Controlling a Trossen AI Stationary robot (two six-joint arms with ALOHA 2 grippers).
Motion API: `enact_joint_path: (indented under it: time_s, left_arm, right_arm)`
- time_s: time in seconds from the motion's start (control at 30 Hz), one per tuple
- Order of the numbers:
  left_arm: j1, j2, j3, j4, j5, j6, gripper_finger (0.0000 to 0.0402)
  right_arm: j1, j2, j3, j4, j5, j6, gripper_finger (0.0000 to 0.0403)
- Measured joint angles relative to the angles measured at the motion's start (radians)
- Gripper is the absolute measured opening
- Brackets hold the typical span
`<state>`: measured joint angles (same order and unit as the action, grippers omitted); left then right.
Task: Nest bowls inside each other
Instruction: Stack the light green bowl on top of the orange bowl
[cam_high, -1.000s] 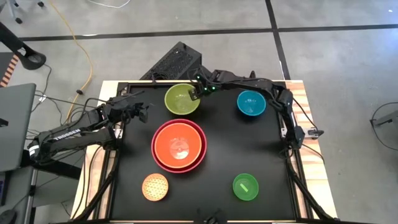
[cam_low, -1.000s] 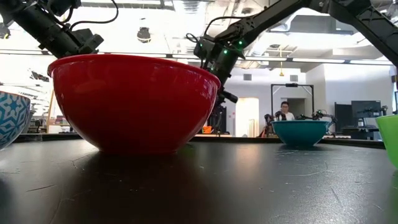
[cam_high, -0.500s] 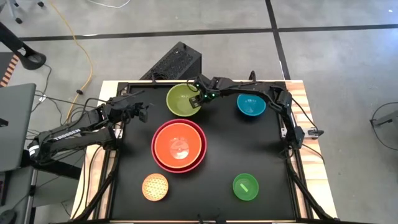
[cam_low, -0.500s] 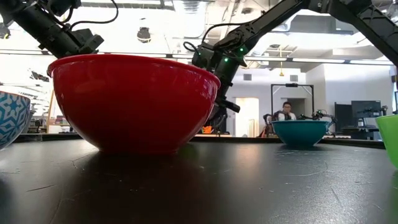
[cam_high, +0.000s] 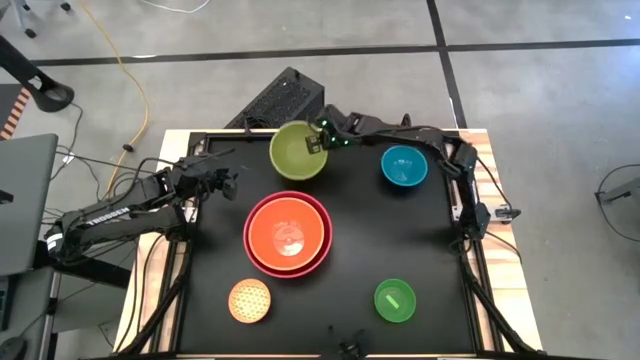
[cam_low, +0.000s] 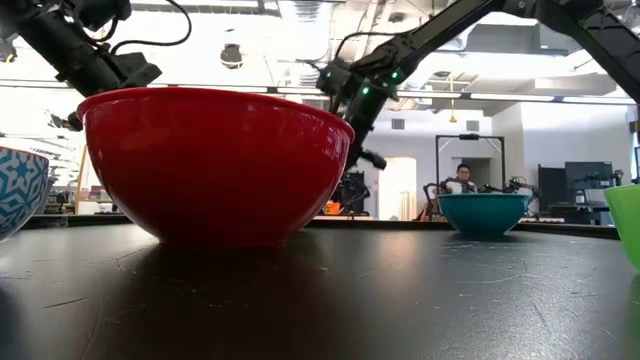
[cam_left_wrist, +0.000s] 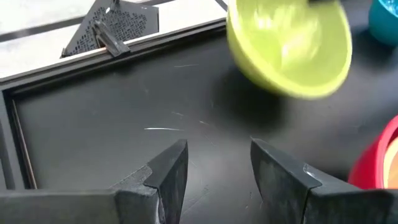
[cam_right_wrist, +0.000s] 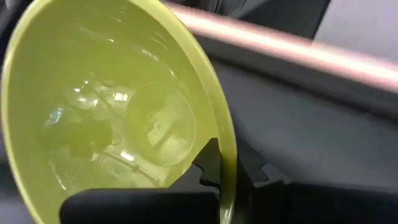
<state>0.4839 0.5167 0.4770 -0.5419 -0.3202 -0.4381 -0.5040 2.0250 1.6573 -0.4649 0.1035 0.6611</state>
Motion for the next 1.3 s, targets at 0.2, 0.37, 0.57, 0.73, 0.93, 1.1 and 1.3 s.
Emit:
enact_joint_path:
  time_s: [0.2,0.37,0.57,0.73,0.93,1.1,1.3]
  left_arm:
    - [0.0,0.0,0.0,0.001,0.019,0.016,0.0165]
    - [0.0,0.0,0.0,0.0,0.026,0.1,0.0165]
    - [0.0,0.0,0.0,0.013,0.018,0.182,0.0165]
    - [0.0,0.0,0.0,0.059,-0.033,0.2,0.0165]
    - [0.0,0.003,-0.002,0.147,-0.04,0.246,0.0165]
    - [0.0,0.016,-0.007,0.212,-0.026,0.267,0.0165]
    - [0.0,0.053,-0.007,0.261,-0.009,0.26,0.0165]
  right_arm:
    - [-0.029,-0.128,0.0,-0.01,0.008,0.001,0.002]
    - [0.028,-0.256,0.002,-0.077,-0.019,0.006,0.002]
    - [0.228,-0.331,0.002,-0.211,-0.01,0.12,0.002]
    - [0.411,-0.31,0.001,-0.241,0.048,0.31,0.002]
    - [0.54,-0.254,0.001,-0.24,0.131,0.519,0.002]
    - [0.578,-0.195,0.001,-0.241,0.151,0.601,0.0022]
    - [0.582,-0.154,0.002,-0.246,0.17,0.623,0.0021]
